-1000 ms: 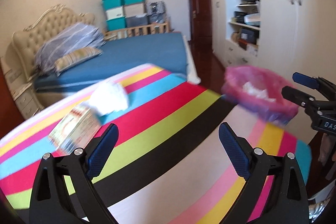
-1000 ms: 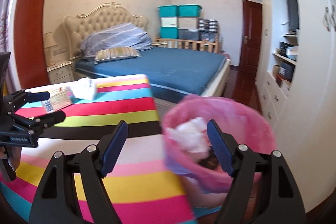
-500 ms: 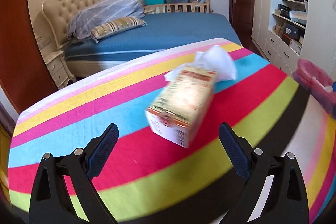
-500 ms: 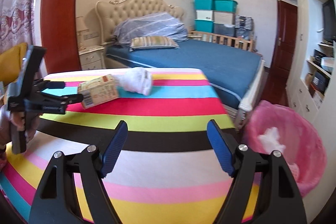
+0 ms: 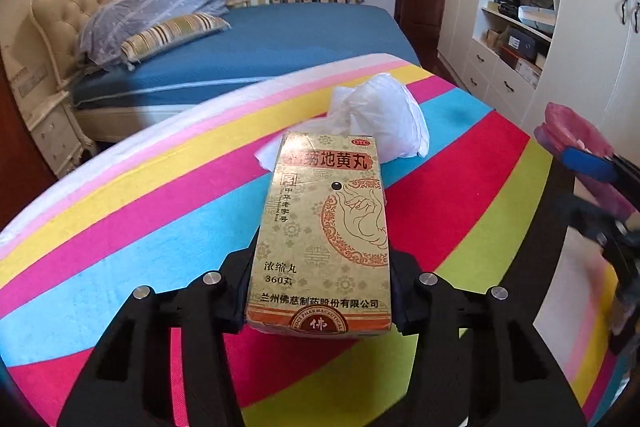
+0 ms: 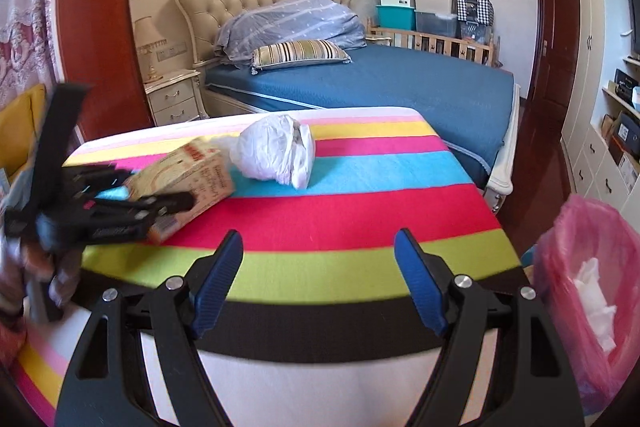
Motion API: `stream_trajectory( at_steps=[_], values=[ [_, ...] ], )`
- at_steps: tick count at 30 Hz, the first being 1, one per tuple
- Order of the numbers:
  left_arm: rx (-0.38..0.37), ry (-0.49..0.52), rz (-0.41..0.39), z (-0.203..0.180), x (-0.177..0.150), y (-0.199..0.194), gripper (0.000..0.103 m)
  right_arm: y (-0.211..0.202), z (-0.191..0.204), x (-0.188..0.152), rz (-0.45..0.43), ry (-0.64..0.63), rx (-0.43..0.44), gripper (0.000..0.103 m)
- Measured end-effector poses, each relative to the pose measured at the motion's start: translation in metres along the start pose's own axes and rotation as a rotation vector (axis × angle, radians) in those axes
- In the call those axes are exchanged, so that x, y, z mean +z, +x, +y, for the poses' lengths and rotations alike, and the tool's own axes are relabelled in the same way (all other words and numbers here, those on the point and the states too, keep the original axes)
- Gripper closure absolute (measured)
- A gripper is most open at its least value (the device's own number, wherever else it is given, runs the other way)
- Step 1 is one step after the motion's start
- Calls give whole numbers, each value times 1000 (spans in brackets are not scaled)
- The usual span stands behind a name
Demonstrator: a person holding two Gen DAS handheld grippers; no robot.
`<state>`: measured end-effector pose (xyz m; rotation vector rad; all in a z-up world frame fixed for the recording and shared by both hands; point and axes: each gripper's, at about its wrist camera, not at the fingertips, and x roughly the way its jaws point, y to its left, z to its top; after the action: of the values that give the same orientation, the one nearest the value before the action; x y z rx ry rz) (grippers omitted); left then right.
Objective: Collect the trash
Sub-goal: 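Grasp the gold medicine box with the left tool while the right tool grasps a white plastic bag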
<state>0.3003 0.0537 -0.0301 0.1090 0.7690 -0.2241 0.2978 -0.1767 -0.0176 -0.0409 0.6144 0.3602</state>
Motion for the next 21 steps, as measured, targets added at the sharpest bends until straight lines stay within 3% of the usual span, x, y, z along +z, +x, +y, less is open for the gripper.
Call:
stream_trajectory(
  at_steps=[2,7,11,21],
  values=[
    [52,-4,-35,-2,-10,-19,56,9,5,8,0,6,12,28],
    [149,-136,-103,21,-34,-66,56,45,25,29,13,19,67,26],
    [205,-176,-137,32,-49,-89,56,74,37,44,43,12,60,24],
    [217,-185,-161,33,-62,-92,56,134,48,66,161,68,12,24]
  ],
)
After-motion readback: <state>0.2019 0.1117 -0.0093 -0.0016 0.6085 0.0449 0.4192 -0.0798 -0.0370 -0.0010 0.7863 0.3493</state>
